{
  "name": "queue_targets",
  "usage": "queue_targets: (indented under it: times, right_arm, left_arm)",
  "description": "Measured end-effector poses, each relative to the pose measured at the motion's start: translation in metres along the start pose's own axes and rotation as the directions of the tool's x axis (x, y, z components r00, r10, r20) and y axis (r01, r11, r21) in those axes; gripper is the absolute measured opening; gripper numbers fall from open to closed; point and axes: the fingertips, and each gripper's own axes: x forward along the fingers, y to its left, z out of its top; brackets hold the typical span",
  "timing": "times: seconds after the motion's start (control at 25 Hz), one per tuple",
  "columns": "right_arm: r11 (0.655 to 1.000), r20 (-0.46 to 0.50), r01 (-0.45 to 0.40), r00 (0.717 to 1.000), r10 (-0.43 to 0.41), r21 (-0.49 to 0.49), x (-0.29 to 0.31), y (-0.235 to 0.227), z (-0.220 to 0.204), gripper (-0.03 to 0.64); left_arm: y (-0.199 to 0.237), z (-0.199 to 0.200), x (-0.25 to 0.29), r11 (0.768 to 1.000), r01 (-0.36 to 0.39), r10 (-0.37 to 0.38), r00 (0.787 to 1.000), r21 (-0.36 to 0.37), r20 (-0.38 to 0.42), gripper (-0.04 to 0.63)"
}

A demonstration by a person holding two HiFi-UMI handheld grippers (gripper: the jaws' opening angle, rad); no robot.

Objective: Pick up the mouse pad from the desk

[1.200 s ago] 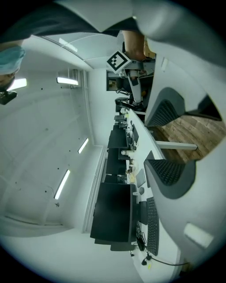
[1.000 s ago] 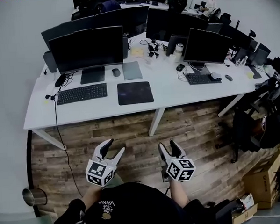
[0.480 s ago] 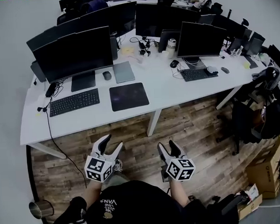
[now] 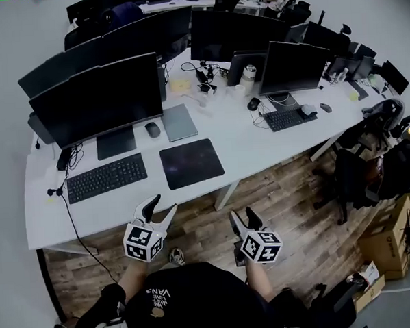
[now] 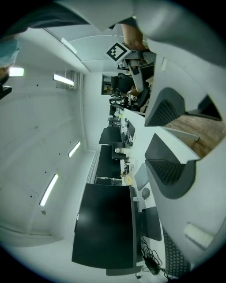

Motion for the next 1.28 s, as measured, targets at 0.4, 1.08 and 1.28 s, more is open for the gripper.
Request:
queue_targets:
  times: [0.4, 1.08, 1.28]
  right_arm:
    - [0.99, 0.015, 0.111, 0.994, -0.113, 0.082, 0.064, 0.021, -0.004, 0.25]
    - [0.993, -0.11, 0.114, 0.988, -0.11, 0.027, 0.162, -0.026, 0.009, 0.25]
    - [0.996, -0.192, 0.094, 0.977, -0.092, -0.001, 0.198, -0.05, 0.008, 0.25]
  left_arm:
    - [0.091, -0.01, 0.042, 0.995, 0.092, -0.089, 0.993, 0.033, -0.077, 0.207]
    - [0.155, -0.033, 0.103, 0.999, -0.04, 0.038, 0.983, -0.009, -0.18, 0.207]
    - [0.165, -0.036, 0.136, 0.997, -0.08, 0.077, 0.976, -0.006, -0.202, 0.207]
